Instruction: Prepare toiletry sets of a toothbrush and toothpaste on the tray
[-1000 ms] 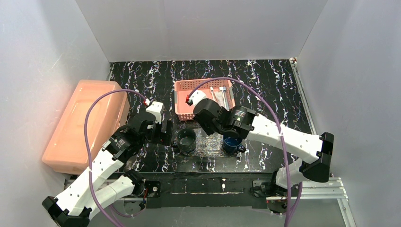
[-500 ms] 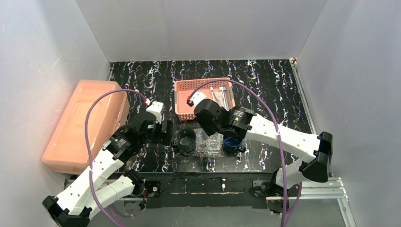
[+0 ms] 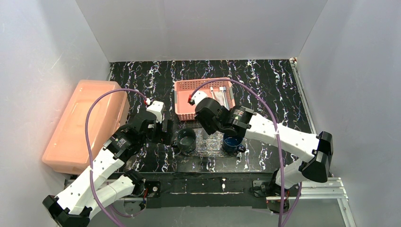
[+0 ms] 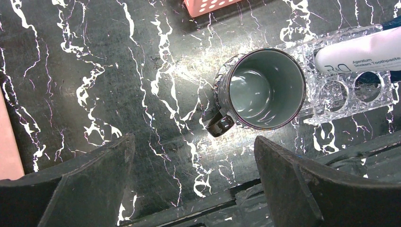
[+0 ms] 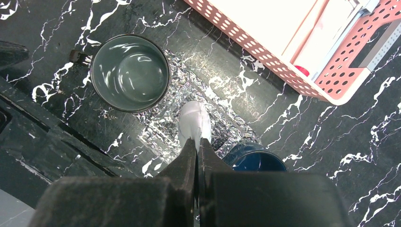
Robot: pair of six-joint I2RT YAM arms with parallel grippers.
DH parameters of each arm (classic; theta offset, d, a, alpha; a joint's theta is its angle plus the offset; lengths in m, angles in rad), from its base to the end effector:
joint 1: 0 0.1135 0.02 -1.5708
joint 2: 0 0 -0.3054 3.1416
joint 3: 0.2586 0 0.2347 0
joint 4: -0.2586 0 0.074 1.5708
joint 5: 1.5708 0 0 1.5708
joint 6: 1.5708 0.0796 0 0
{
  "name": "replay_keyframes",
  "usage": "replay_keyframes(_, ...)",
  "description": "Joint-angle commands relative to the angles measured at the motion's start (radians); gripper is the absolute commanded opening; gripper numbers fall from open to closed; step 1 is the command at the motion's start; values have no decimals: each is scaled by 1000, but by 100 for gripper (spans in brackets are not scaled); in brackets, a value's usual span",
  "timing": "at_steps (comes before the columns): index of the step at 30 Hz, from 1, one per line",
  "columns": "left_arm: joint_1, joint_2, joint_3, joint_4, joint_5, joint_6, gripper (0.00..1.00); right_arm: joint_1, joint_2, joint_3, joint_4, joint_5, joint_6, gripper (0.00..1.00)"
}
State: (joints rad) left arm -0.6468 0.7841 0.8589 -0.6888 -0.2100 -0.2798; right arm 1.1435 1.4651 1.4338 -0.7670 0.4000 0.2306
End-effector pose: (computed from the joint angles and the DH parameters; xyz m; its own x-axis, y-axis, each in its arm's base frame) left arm 0.1294 -0.0770 0.3185 -0.5671 0.0898 -0.8187 0.3088 0.9447 -0.1103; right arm 0.1605 0.2777 0.3646 -0.4548 -0.4907 -0.7432 -0.6386 0.7614 -0.1120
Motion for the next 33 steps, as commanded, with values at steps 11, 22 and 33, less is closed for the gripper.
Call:
replay_keyframes(11, 6, 9, 0, 0, -14, 10, 96, -37, -5, -37, 88, -49, -17, 1)
replay_keyframes(22, 6, 15, 2, 2, -12, 15, 96, -47, 28, -58, 107, -90, -26, 1)
replay_keyframes(33, 6, 14, 0, 2, -15, 19, 96, -53, 49, -77, 124, -104, -31, 1)
